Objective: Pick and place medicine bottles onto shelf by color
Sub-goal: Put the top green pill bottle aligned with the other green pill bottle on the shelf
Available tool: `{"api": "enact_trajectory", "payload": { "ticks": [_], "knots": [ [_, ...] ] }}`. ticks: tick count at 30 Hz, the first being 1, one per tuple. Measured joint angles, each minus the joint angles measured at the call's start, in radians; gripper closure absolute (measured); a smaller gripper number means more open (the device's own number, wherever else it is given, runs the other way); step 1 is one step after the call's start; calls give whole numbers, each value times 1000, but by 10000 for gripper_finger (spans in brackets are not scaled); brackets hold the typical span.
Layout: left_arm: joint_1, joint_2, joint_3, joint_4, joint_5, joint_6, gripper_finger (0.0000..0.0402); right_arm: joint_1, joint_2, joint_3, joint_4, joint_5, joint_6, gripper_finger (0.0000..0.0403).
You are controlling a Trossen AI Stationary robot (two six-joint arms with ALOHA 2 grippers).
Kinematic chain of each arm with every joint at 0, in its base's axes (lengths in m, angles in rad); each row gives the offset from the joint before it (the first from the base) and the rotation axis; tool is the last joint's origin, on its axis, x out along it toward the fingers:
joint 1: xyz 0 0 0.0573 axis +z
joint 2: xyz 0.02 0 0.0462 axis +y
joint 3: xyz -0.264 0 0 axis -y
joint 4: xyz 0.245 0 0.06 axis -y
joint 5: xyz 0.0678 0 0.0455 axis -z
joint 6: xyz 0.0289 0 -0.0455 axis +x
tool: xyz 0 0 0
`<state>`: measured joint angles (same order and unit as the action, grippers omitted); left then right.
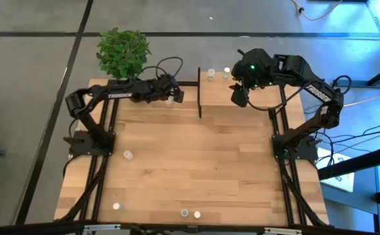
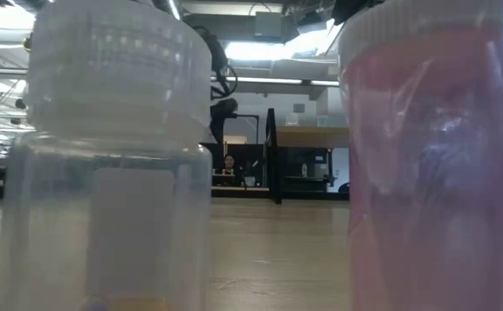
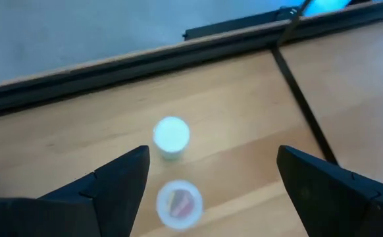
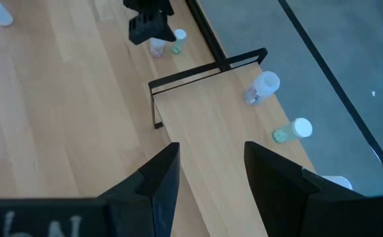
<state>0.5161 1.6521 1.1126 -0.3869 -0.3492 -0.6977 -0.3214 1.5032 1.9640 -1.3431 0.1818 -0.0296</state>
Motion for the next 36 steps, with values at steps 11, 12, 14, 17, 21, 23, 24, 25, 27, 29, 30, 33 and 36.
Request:
{"api": "enact_trajectory", "payload": {
  "ticks": [11, 12, 14, 17, 21, 23, 24, 25, 27, 29, 30, 33, 36],
  "knots": [
    [38, 31, 1, 13, 46, 1, 74, 0, 0, 0, 0, 0, -1, 231],
    [38, 39, 1, 4, 46, 1, 74, 0, 0, 0, 0, 0, -1, 231],
    [37, 52, 0, 9, 50, -2, 74, 0, 0, 0, 0, 0, -1, 231],
    [38, 70, 0, 16, 49, -4, 74, 0, 0, 0, 0, 0, -1, 231],
    [40, 94, 0, 22, 46, -5, 74, 0, 0, 0, 0, 0, -1, 231],
    [44, 101, 0, 25, 45, -6, 74, 0, 0, 0, 0, 0, -1, 231],
    [45, 106, 0, 29, 45, -6, 74, 0, 0, 0, 0, 0, -1, 231],
    [45, 110, 0, 30, 45, -6, 74, 0, 0, 0, 0, 0, -1, 231],
    [45, 111, 0, 43, 45, -6, 74, 0, 0, 0, 0, 0, -1, 231],
    [45, 110, 0, 63, 44, -6, 74, 0, 0, 0, 0, 0, -1, 231],
    [44, 110, 0, 69, 45, -6, 74, 0, 0, 0, 0, 0, -1, 231],
    [45, 110, 0, 78, 44, -6, 74, 0, 0, 0, 0, 0, 0, 231],
    [45, 110, 0, 67, 44, -6, 74, 0, 0, 0, 0, 0, 0, 231]
  ]
}}
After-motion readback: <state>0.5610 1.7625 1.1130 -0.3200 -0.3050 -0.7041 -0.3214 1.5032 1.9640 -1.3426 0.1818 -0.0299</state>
